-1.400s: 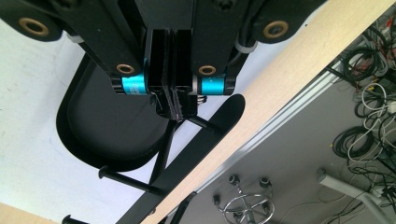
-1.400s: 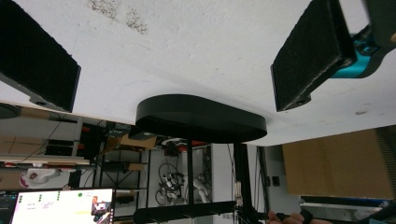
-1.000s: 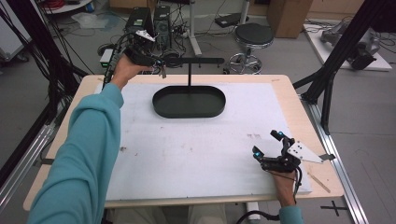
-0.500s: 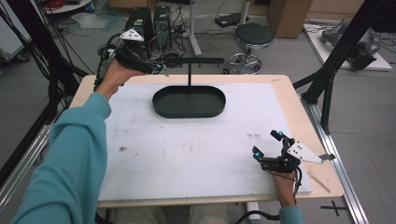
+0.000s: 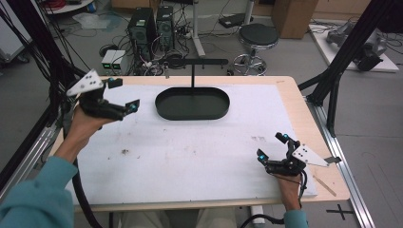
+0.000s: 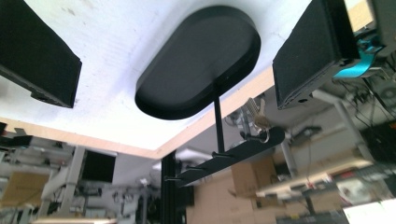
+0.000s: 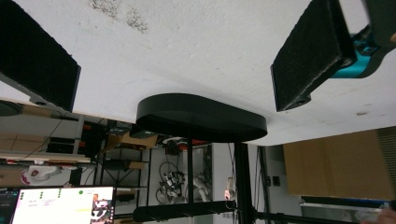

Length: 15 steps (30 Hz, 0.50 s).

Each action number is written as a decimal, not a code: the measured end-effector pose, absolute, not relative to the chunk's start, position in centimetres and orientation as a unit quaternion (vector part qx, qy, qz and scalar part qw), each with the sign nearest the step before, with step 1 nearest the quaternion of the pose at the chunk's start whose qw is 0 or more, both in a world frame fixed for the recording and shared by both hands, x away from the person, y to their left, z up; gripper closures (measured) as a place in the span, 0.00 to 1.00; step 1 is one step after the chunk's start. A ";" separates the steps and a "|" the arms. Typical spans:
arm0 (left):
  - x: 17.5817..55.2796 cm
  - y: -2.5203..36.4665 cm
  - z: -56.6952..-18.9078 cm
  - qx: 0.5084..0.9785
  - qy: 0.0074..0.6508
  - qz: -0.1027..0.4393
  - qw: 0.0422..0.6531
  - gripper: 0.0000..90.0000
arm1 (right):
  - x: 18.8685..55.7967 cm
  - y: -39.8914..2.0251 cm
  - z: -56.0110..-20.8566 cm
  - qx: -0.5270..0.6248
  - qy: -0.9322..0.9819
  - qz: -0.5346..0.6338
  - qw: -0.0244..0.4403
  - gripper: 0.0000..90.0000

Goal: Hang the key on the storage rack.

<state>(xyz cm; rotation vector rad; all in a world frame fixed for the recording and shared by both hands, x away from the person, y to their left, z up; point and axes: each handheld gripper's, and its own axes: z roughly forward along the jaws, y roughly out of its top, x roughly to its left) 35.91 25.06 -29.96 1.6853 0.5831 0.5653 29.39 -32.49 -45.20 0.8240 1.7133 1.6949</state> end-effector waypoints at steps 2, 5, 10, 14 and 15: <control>34.5 25.7 -31.1 0.716 0.249 0.247 0.604 0.02 | 29.4 -32.4 -45.2 0.312 0.642 0.636 0.292 0.01; 32.7 26.4 -32.8 0.701 0.248 0.254 0.619 0.02 | 29.4 -32.4 -45.2 0.314 0.644 0.634 0.289 0.01; 29.9 27.4 -36.4 0.680 0.245 0.248 0.645 0.02 | 29.4 -32.4 -45.2 0.315 0.645 0.634 0.289 0.01; 28.3 28.2 -39.2 0.662 0.258 0.253 0.657 0.02 | 29.4 -32.4 -45.2 0.314 0.645 0.633 0.290 0.01; 28.0 28.4 -39.9 0.653 0.264 0.255 0.663 0.02 | 29.4 -32.4 -45.2 0.312 0.645 0.633 0.291 0.01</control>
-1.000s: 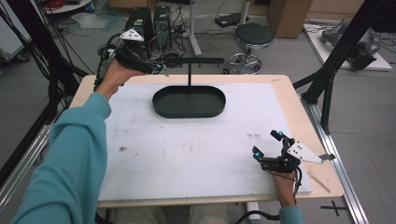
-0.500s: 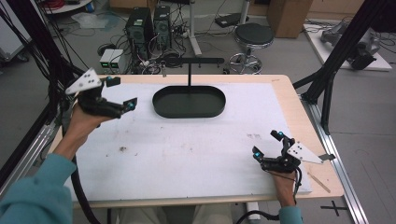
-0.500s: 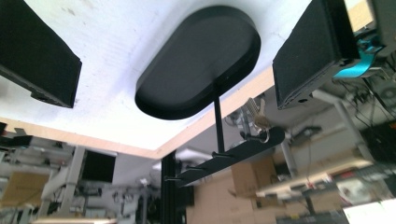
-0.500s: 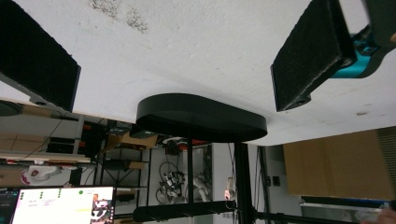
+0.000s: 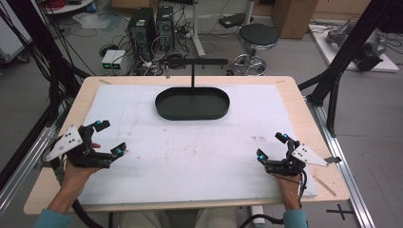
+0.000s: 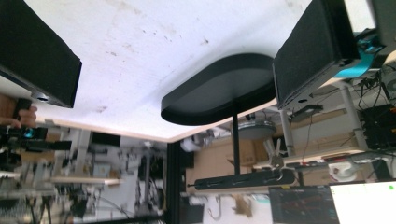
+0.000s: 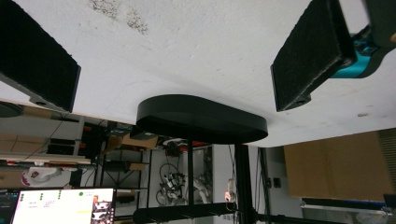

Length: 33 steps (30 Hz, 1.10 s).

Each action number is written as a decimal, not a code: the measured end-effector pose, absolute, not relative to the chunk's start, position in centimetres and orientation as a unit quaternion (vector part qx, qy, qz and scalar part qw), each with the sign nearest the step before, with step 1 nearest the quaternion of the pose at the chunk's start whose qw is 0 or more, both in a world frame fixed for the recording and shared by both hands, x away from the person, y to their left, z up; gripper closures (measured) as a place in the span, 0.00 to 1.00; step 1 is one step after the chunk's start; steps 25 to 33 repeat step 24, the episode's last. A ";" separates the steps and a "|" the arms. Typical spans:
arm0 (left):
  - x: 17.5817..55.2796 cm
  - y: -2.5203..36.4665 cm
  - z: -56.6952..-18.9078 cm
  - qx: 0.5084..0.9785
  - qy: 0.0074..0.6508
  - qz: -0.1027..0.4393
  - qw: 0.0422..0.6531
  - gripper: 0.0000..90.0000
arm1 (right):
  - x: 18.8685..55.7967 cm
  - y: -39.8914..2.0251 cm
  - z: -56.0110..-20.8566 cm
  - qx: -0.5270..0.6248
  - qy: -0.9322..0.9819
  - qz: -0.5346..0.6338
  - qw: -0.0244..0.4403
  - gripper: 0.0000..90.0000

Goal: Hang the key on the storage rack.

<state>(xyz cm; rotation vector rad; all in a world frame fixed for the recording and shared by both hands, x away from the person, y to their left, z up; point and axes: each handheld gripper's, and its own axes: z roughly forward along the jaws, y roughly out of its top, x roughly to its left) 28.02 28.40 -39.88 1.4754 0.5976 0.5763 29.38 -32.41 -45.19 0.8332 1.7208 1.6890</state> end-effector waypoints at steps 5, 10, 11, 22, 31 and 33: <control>27.1 29.2 -42.5 0.630 0.284 0.266 0.672 0.02 | 29.4 -32.4 -45.2 0.313 0.645 0.634 0.290 0.01; 26.5 29.3 -44.8 0.633 0.289 0.274 0.663 0.02 | 29.4 -32.4 -45.2 0.312 0.645 0.633 0.291 0.01; 26.5 29.3 -45.0 0.639 0.291 0.272 0.658 0.02 | 29.4 -32.4 -45.2 0.312 0.646 0.633 0.292 0.01; 26.5 29.5 -45.7 0.632 0.295 0.280 0.660 0.02 | 29.4 -32.4 -45.2 0.311 0.646 0.633 0.292 0.01; 26.5 29.5 -45.7 0.632 0.296 0.280 0.660 0.02 | 29.4 -32.4 -45.2 0.311 0.646 0.633 0.292 0.01; 26.5 29.5 -45.7 0.632 0.296 0.280 0.660 0.02 | 29.4 -32.4 -45.2 0.311 0.646 0.633 0.292 0.01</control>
